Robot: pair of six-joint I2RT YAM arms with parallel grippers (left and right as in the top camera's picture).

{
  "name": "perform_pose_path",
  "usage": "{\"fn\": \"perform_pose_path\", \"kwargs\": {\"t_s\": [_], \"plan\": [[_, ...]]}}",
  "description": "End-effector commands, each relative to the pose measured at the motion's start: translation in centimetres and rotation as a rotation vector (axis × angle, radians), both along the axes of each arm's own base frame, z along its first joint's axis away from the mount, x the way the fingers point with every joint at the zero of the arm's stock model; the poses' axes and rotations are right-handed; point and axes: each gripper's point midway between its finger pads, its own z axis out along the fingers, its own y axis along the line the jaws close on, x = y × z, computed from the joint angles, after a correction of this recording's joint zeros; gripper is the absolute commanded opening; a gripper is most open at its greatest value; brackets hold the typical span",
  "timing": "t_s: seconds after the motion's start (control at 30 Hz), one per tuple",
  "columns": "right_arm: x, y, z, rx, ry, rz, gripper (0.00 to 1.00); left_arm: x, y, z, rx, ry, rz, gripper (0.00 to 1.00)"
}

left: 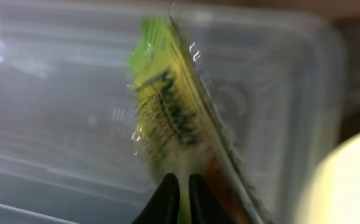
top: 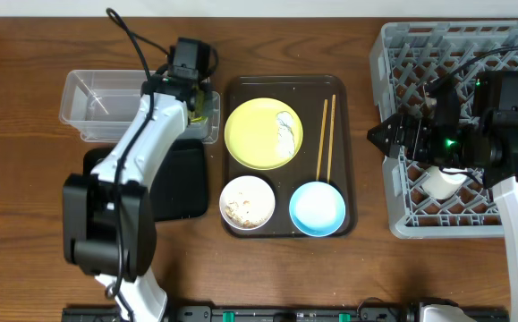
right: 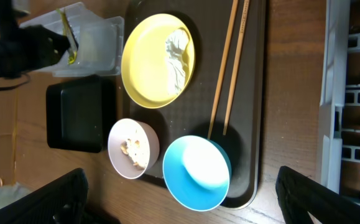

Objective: Sort waste into correct bins and load items into the dishwasher rack
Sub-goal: 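Drop the green wrapper into the clear plastic container, then grasp the white tissue on the yellow plate with the left gripper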

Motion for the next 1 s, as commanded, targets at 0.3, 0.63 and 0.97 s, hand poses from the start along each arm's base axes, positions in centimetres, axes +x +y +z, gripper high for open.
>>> {"fn": "perform_pose_path", "kwargs": {"t_s": [0.3, 0.63, 0.97], "plan": [[-0.1, 0.7, 0.3, 0.000, -0.007, 0.029, 0.95, 0.9, -4.0, 12.4, -0.179, -0.277, -0.118, 0.33], [-0.2, 0.7, 0.2, 0.001, -0.002, 0.029, 0.95, -5.8, -15.1, 4.7, -0.347, 0.060, -0.394, 0.60], [-0.3, 0.7, 0.2, 0.001, 0.001, 0.029, 0.96, -8.8, -21.9, -3.9, -0.257, 0.224, -0.519, 0.65]]}}
